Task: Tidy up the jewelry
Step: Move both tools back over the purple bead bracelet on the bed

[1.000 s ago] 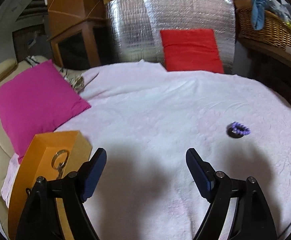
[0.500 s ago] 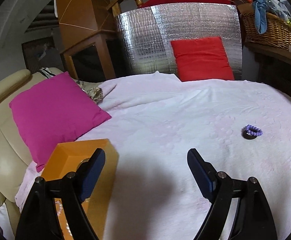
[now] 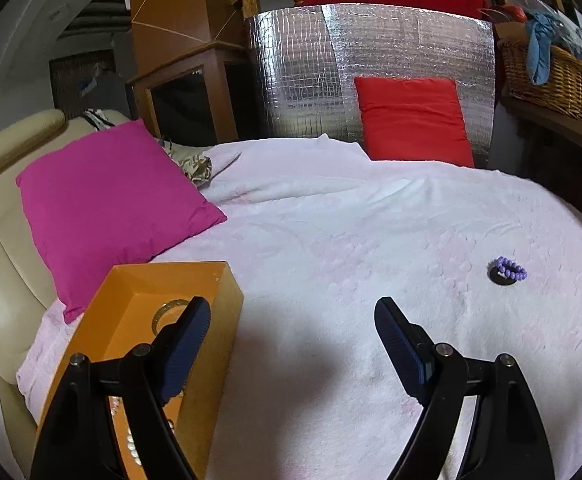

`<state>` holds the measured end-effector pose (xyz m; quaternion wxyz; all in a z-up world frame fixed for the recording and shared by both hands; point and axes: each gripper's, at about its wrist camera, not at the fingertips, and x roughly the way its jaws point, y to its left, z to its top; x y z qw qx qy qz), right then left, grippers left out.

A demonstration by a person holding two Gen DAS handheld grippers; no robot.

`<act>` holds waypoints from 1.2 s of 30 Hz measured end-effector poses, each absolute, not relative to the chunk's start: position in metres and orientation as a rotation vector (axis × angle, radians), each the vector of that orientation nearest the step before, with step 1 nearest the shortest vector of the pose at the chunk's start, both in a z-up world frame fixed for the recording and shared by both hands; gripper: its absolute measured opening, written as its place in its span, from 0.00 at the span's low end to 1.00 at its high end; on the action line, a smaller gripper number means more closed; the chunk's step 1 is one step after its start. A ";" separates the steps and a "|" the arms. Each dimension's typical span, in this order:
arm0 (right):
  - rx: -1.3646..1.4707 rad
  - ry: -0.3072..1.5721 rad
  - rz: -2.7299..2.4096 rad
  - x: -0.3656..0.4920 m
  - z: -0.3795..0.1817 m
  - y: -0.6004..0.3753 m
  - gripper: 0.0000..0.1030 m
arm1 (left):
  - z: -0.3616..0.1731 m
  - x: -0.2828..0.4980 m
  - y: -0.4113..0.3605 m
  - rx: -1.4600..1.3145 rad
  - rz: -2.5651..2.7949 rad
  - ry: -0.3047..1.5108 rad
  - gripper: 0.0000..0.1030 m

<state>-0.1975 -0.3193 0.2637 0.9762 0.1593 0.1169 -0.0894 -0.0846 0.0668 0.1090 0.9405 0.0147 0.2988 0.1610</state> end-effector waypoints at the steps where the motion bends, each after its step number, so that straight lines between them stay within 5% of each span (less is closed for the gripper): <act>1: 0.325 0.276 -0.182 -0.190 0.258 -0.320 1.00 | 0.109 -0.084 0.066 0.022 0.325 0.610 0.82; 12: 0.392 0.620 -0.140 -0.106 0.159 -0.345 1.00 | 0.111 -0.073 0.024 0.111 0.282 0.564 0.84; 25: 0.560 0.740 0.011 -0.012 0.096 -0.373 1.00 | 0.082 -0.049 -0.001 0.251 0.275 0.602 0.86; 36: 0.694 0.851 0.145 0.036 0.061 -0.373 0.99 | 0.072 -0.014 0.021 0.039 0.222 0.659 0.86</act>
